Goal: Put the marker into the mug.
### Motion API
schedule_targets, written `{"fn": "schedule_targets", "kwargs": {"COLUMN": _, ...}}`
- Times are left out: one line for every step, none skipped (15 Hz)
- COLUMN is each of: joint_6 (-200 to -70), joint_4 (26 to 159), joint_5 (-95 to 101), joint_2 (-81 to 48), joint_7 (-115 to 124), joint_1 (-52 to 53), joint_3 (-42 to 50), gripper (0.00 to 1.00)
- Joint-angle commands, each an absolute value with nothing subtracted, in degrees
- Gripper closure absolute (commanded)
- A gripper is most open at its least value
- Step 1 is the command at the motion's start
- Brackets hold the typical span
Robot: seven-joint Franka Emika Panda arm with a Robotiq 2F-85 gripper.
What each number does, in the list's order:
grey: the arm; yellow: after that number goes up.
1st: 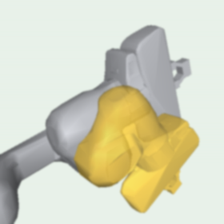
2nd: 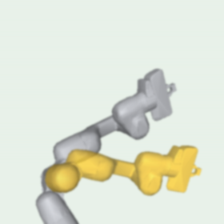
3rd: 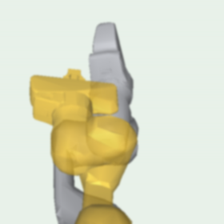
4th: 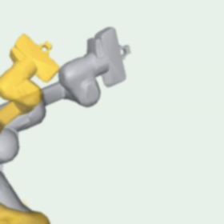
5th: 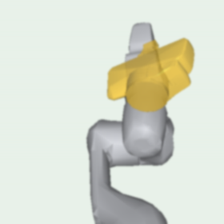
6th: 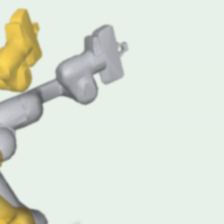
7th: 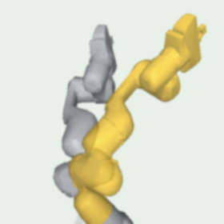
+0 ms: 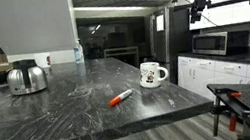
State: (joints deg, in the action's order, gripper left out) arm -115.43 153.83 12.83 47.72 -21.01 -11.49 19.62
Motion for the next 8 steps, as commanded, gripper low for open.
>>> {"fn": "schedule_targets", "kwargs": {"joint_6": -115.3, "joint_4": 153.7, "joint_5": 12.7, "joint_2": 47.7, "joint_7": -21.1, "joint_1": -11.6, "joint_3": 19.5, "gripper": 0.00}}
{"fn": "schedule_targets", "kwargs": {"joint_6": -115.3, "joint_4": 153.7, "joint_5": 12.7, "joint_2": 47.7, "joint_7": -21.1, "joint_1": -11.6, "joint_3": 19.5, "gripper": 0.00}}
{"fn": "schedule_targets", "kwargs": {"joint_6": -115.3, "joint_4": 153.7, "joint_5": 12.7, "joint_2": 47.7, "joint_7": -21.1, "joint_1": -11.6, "joint_3": 19.5, "gripper": 0.00}}
{"fn": "schedule_targets", "kwargs": {"joint_6": -115.3, "joint_4": 153.7, "joint_5": 12.7, "joint_2": 47.7, "joint_7": -21.1, "joint_1": -11.6, "joint_3": 19.5, "gripper": 0.00}}
{"fn": "schedule_targets", "kwargs": {"joint_6": -115.3, "joint_4": 153.7, "joint_5": 12.7, "joint_2": 47.7, "joint_7": -21.1, "joint_1": -11.6, "joint_3": 19.5, "gripper": 0.00}}
{"fn": "schedule_targets", "kwargs": {"joint_6": -115.3, "joint_4": 153.7, "joint_5": 12.7, "joint_2": 47.7, "joint_7": -21.1, "joint_1": -11.6, "joint_3": 19.5, "gripper": 0.00}}
{"fn": "schedule_targets", "kwargs": {"joint_6": -117.2, "joint_4": 153.8, "joint_5": 13.3, "joint_2": 47.6, "joint_7": -21.7, "joint_1": -11.1, "joint_3": 19.2, "gripper": 0.00}}
{"fn": "schedule_targets", "kwargs": {"joint_6": -118.4, "joint_4": 153.7, "joint_5": 13.8, "joint_2": 47.3, "joint_7": -22.7, "joint_1": -10.4, "joint_3": 19.0, "gripper": 0.00}}
